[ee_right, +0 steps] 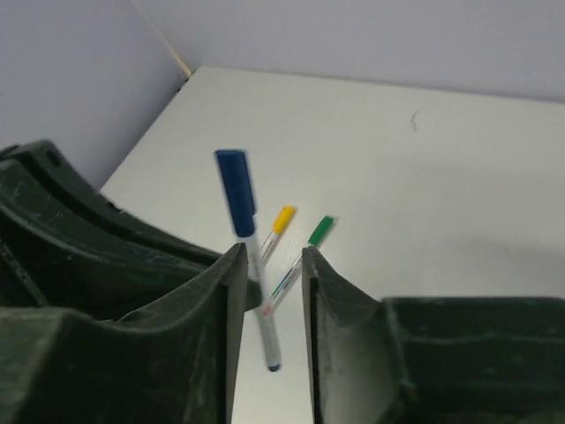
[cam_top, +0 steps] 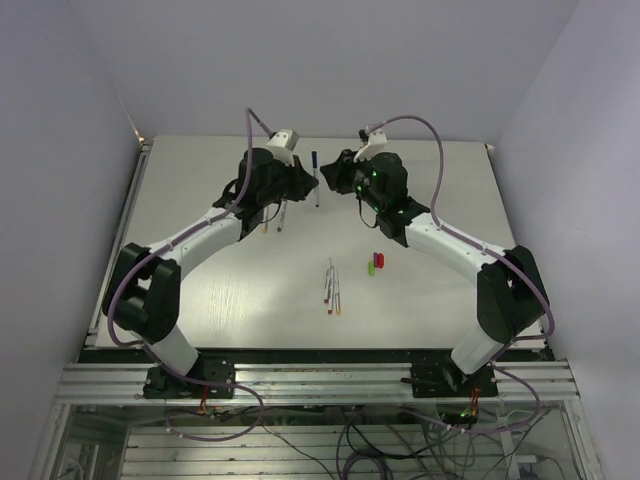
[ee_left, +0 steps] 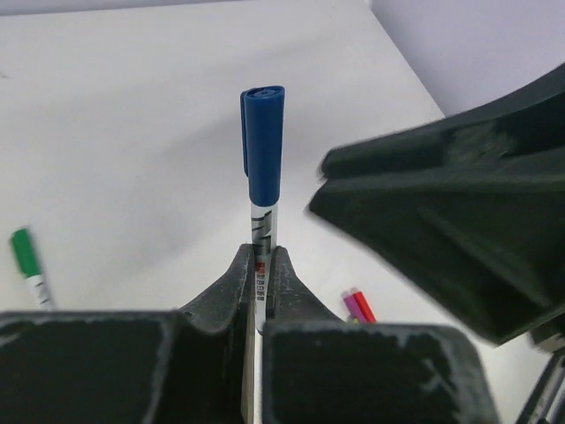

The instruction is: Insert the pens into the pen caps

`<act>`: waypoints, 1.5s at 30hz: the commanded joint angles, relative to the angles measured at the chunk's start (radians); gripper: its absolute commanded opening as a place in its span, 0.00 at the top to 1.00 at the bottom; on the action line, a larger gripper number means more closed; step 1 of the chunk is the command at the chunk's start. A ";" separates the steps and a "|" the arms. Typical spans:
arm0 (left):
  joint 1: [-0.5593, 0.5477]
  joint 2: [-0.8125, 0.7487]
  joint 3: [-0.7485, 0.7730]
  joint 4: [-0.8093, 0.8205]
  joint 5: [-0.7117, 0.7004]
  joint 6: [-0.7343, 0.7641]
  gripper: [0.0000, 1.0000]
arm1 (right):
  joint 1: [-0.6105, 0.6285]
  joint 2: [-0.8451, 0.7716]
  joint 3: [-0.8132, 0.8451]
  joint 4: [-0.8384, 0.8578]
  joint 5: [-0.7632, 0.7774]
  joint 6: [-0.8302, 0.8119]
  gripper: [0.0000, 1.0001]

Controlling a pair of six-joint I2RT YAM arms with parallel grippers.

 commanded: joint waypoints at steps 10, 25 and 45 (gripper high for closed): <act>0.018 0.095 -0.005 -0.207 -0.113 0.174 0.93 | 0.009 -0.191 -0.016 0.066 0.429 -0.211 0.54; 0.015 0.388 0.243 -0.353 -0.288 0.173 0.93 | 0.009 -0.323 -0.185 -0.076 0.594 -0.141 0.59; 0.024 0.505 0.344 -0.387 -0.354 0.121 0.66 | 0.009 -0.345 -0.241 -0.136 0.611 -0.108 0.66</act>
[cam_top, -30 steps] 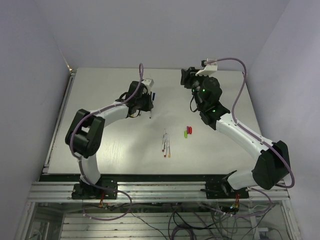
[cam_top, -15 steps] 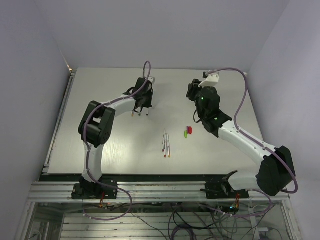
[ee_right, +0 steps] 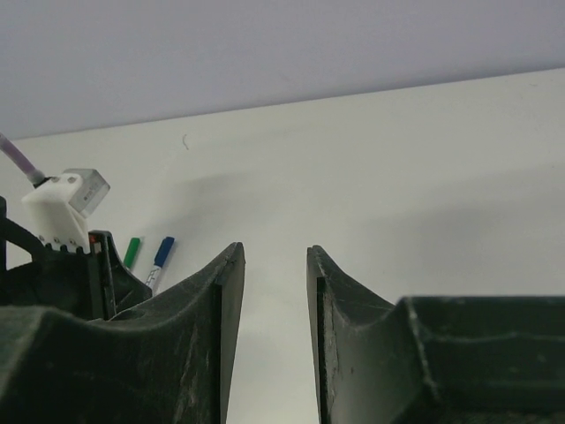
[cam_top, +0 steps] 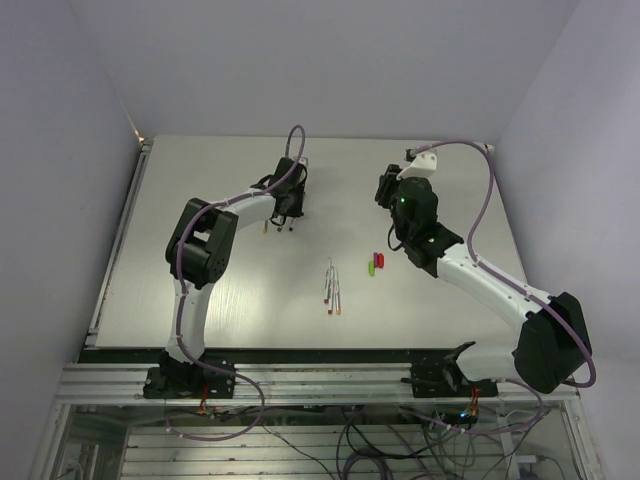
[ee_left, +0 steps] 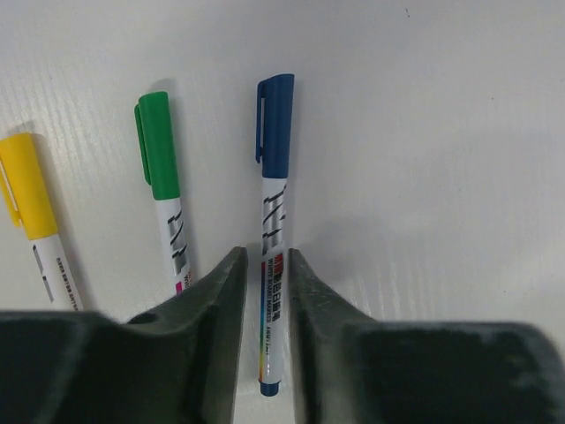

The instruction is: Insert the pens into the pen caps

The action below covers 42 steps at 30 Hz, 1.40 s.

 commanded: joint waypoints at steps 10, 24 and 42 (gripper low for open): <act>0.006 -0.066 0.062 0.011 0.032 -0.010 0.48 | -0.001 -0.024 -0.032 0.014 0.070 0.013 0.58; -0.055 -0.334 -0.158 -0.005 0.164 0.003 0.47 | -0.145 -0.032 -0.067 -0.131 0.026 0.187 0.46; -0.286 -0.422 -0.322 -0.254 0.130 -0.001 0.46 | -0.157 -0.041 -0.158 -0.144 -0.012 0.210 0.48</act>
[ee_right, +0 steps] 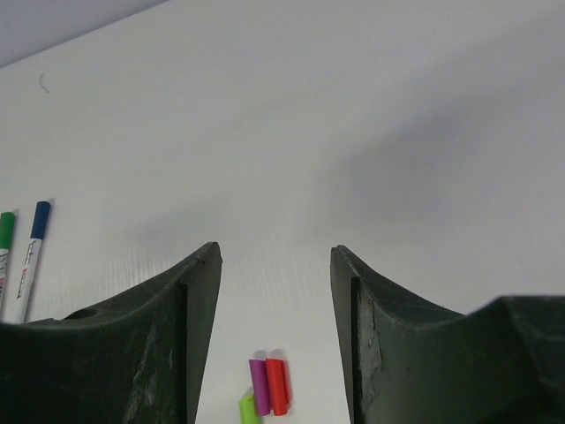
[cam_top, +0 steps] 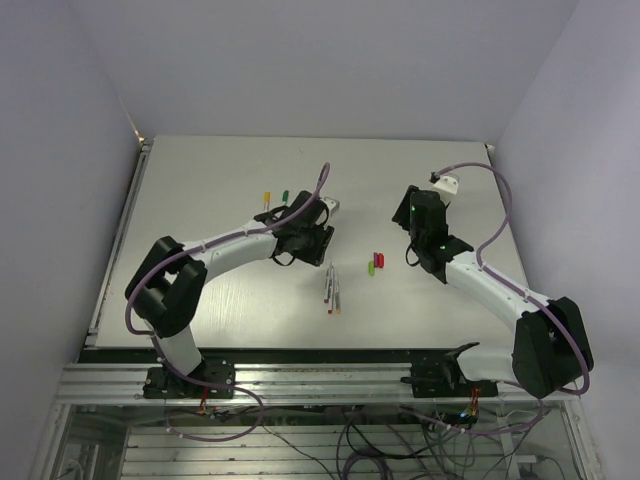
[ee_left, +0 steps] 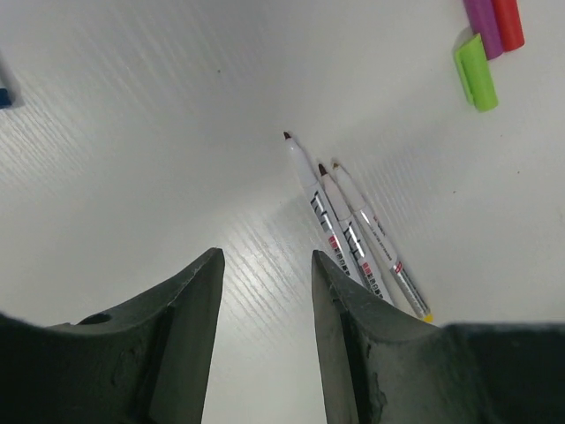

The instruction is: Insert the pens into the pen caps

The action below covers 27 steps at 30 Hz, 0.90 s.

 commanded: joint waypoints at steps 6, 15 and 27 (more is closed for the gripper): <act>-0.057 0.027 -0.024 -0.019 0.040 -0.038 0.47 | -0.004 -0.010 0.010 -0.006 -0.032 0.000 0.49; -0.086 0.084 -0.004 -0.020 0.053 -0.023 0.48 | -0.004 -0.009 0.000 -0.004 -0.035 -0.006 0.49; -0.098 0.143 0.020 -0.001 0.076 -0.018 0.48 | -0.006 -0.005 -0.003 0.007 -0.032 -0.018 0.49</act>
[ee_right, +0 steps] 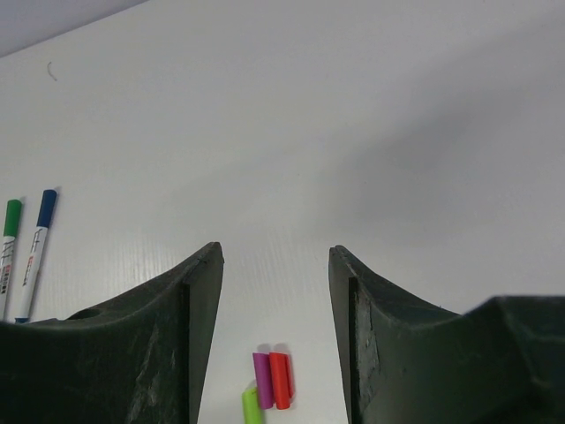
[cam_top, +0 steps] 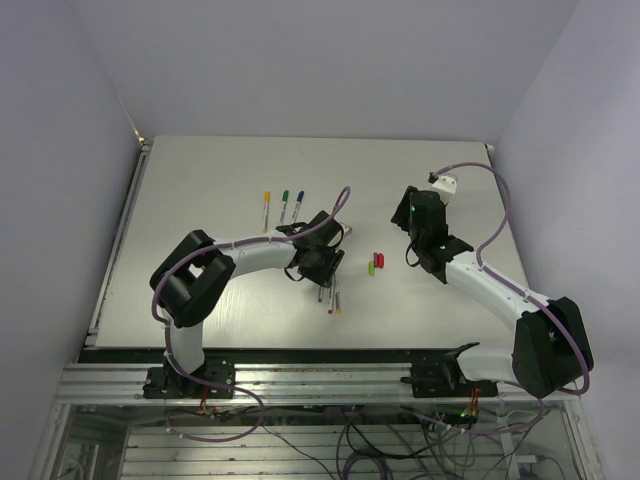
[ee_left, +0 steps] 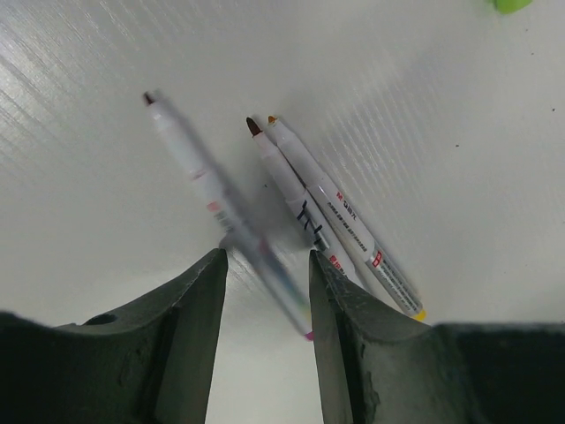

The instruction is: Insert the pens into the pen caps

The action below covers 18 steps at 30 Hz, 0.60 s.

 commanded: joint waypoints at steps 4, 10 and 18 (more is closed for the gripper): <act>-0.012 0.028 0.028 0.020 0.027 0.006 0.49 | -0.007 -0.004 -0.003 0.016 0.004 -0.009 0.49; -0.013 0.023 0.011 -0.014 0.006 0.018 0.49 | -0.010 -0.001 0.003 0.014 -0.001 -0.008 0.49; -0.014 0.010 -0.024 -0.113 -0.073 0.049 0.50 | -0.011 -0.011 -0.002 0.012 0.001 0.005 0.49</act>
